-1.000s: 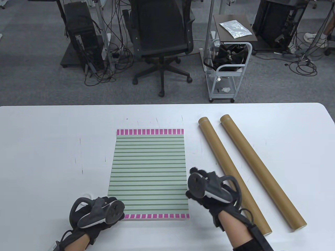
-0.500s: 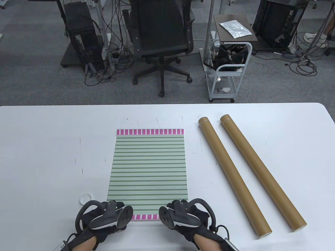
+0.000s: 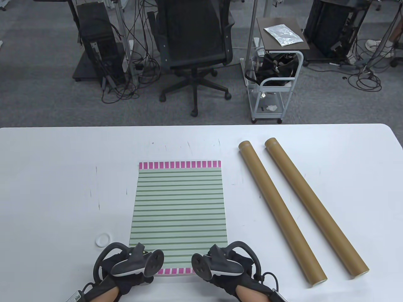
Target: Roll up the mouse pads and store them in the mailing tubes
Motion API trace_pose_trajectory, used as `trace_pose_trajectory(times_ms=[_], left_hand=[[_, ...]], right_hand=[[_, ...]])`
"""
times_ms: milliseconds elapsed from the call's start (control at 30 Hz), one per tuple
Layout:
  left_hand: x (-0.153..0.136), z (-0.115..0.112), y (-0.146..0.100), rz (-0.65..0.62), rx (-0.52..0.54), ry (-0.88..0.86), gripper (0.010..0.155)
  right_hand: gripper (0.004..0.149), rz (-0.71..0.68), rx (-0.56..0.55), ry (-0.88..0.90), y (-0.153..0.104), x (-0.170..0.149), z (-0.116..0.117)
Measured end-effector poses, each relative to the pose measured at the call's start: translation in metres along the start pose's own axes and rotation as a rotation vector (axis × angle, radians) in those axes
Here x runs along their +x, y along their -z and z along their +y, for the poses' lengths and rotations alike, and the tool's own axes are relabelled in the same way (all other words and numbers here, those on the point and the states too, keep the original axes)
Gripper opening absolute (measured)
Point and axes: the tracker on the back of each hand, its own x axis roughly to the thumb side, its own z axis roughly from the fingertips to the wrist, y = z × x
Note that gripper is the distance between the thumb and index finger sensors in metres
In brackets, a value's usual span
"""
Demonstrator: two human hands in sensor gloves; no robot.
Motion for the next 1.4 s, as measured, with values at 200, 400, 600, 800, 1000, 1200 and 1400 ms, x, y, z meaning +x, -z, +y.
trace_pose_trajectory(times_ms=[200, 400, 600, 800, 1000, 1200, 1400], left_hand=[[0.001, -0.002, 0.003, 0.063, 0.043, 0.016, 0.066], [-0.002, -0.004, 0.013, 0.125, 0.016, -0.024, 0.064], [0.001, -0.002, 0.018, 0.165, -0.051, 0.007, 0.060], [0.003, -0.001, 0.022, 0.203, -0.111, 0.015, 0.058], [0.014, -0.004, 0.017, 0.155, -0.064, 0.127, 0.074], [0.027, 0.001, 0.007, -0.016, 0.125, 0.232, 0.074], [0.039, -0.001, -0.003, -0.083, 0.164, 0.236, 0.052]], right_hand=[[0.053, 0.043, -0.037, 0.072, 0.002, -0.006, 0.007], [0.059, 0.011, -0.073, -0.099, 0.005, 0.003, 0.011], [0.073, -0.049, -0.047, -0.191, 0.004, 0.013, 0.017], [0.072, -0.130, -0.032, -0.355, 0.002, 0.027, 0.022], [0.066, -0.130, -0.038, -0.317, 0.005, 0.026, 0.021], [0.064, -0.114, 0.031, -0.230, 0.009, 0.018, 0.021], [0.064, -0.106, 0.056, -0.189, 0.012, 0.016, 0.020]])
